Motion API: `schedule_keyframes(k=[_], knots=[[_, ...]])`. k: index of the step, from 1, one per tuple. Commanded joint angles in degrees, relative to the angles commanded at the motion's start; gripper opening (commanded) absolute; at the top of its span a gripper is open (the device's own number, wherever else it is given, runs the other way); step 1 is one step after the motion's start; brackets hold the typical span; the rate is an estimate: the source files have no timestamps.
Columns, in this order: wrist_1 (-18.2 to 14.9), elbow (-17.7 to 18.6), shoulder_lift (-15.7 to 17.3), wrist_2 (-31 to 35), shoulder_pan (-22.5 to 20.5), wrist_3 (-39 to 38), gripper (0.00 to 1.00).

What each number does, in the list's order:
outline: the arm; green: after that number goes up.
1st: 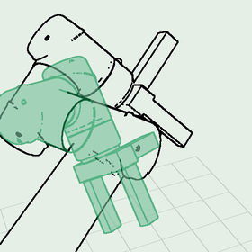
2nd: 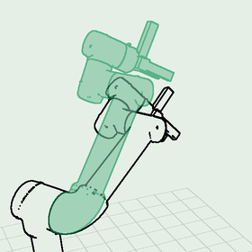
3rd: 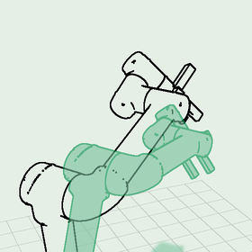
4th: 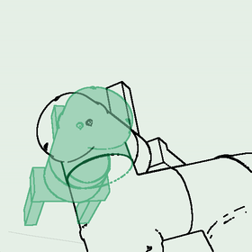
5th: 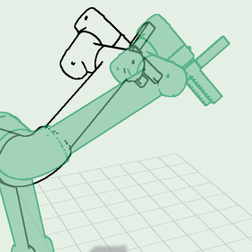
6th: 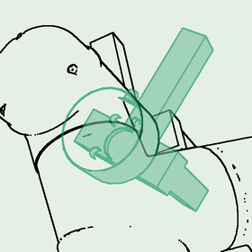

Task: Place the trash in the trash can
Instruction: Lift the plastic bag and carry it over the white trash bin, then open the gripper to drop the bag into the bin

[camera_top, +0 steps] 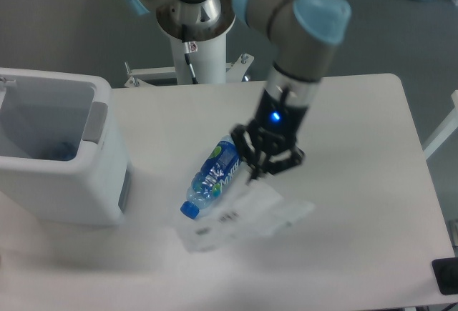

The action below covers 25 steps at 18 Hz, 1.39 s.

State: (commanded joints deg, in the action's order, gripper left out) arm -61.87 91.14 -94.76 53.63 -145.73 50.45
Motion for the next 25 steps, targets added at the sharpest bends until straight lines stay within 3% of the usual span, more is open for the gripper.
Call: schedule_keyframes(k=[6, 11, 17, 25], knots=[[-6.85, 1.32, 9.93, -1.42, 5.19, -1.85, 0.0], [-7.3, 2.71, 10.82, -0.98, 12.21, -4.05, 0.0], [-7.12, 8.43, 15.3, 0.68, 12.83, -4.05, 0.0], [-7.04, 8.35, 15.48, 5.08, 17.31, -5.98, 0.0]])
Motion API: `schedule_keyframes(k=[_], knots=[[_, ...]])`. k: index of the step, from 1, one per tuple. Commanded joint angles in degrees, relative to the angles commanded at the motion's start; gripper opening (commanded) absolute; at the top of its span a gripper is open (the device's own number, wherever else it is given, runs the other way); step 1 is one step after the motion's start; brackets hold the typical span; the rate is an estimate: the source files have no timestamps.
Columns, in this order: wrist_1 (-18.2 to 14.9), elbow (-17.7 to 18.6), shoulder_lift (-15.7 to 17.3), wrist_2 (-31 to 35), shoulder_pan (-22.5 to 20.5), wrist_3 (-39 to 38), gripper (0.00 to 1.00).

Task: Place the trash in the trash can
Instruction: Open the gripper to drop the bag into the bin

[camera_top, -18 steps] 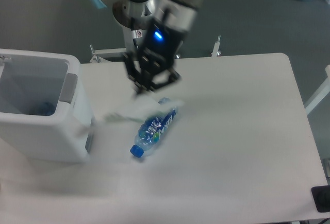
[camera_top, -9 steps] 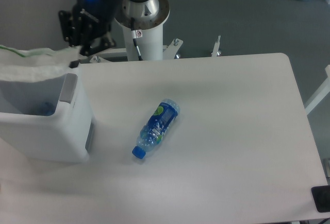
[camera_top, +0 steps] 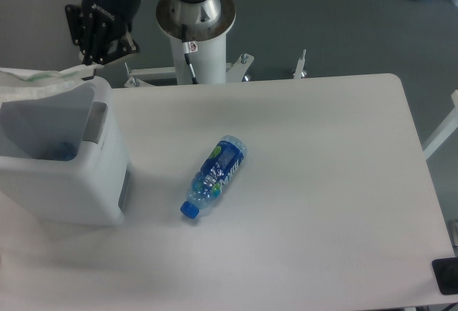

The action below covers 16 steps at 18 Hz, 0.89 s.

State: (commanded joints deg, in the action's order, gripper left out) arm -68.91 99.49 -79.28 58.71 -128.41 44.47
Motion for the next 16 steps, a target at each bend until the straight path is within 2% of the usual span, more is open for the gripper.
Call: schedule_keyframes(k=[5, 10, 13, 14, 15, 16], knots=[[0.18, 0.44, -0.7, 0.18, 0.27, 0.0, 0.0], [0.18, 0.79, -2.55, 4.56, 1.67, -0.18, 0.0], [0.18, 1.32, -2.55, 4.92, 1.94, -0.26, 0.0], [0.18, 1.23, -2.55, 4.92, 2.02, -0.18, 0.03], [0.26, 1.23, -2.46, 4.92, 2.11, -0.09, 0.13], [0.44, 1.14, -2.37, 4.92, 2.29, 0.17, 0.29]])
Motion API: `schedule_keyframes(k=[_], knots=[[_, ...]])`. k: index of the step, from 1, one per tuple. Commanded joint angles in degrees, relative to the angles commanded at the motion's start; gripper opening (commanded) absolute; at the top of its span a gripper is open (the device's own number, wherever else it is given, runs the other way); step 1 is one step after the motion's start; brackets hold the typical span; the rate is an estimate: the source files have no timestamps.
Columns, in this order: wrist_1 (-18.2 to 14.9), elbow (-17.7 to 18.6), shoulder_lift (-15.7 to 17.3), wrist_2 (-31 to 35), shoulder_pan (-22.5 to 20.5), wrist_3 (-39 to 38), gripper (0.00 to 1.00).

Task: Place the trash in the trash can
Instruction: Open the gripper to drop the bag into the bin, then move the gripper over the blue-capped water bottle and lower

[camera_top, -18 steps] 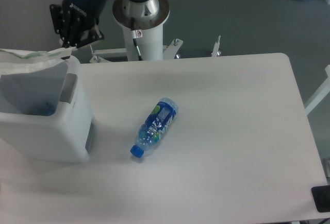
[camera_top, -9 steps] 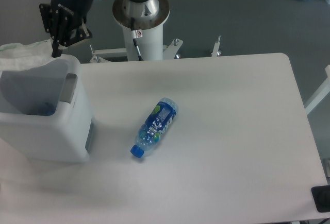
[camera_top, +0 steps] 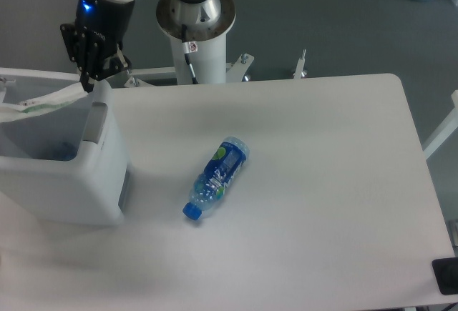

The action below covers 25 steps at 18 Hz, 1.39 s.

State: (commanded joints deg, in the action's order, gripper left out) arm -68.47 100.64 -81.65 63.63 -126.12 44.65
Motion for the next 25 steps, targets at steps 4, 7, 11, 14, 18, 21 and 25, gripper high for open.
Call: schedule_keyframes(k=[4, 7, 11, 14, 18, 21, 25], knots=[[0.18, -0.26, 0.0, -0.09, 0.09, 0.27, 0.92], [0.09, -0.26, 0.0, -0.18, 0.09, 0.09, 1.0], [0.18, -0.61, -0.17, -0.09, 0.09, 0.44, 1.0], [0.35, -1.58, -0.7, -0.09, -0.78, 0.53, 1.0], [0.44, -1.67, -1.14, -0.18, -8.86, 2.98, 1.0], [0.44, -1.76, -3.6, -0.26, -13.61, 4.83, 1.0], [0.53, -3.6, -10.09, -0.18, -17.13, 7.3, 1.0]])
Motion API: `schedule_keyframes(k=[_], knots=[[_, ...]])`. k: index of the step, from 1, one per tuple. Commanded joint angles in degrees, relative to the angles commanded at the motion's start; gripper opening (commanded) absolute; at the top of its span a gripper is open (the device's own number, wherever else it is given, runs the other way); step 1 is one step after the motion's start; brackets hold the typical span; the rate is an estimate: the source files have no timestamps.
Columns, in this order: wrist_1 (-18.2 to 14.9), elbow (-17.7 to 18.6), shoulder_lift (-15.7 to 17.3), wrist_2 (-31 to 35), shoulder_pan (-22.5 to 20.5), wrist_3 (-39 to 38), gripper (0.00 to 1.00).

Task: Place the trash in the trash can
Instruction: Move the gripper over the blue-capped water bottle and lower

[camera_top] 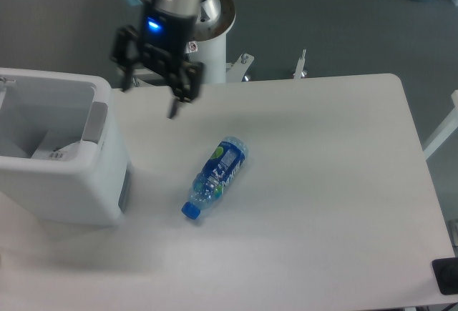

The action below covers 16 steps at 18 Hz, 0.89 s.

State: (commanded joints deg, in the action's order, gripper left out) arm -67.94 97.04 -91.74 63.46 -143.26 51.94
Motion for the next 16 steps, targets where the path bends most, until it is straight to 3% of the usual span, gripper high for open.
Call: schedule_keyframes(k=[4, 13, 16], knots=[[-0.17, -2.9, -7.56, 0.18, -0.18, -0.17, 1.0], [-0.17, -4.05, -18.55, 12.47, 3.68, -0.35, 1.0], [-0.26, -3.79, -20.67, 14.15, 5.88, -0.61, 1.0]])
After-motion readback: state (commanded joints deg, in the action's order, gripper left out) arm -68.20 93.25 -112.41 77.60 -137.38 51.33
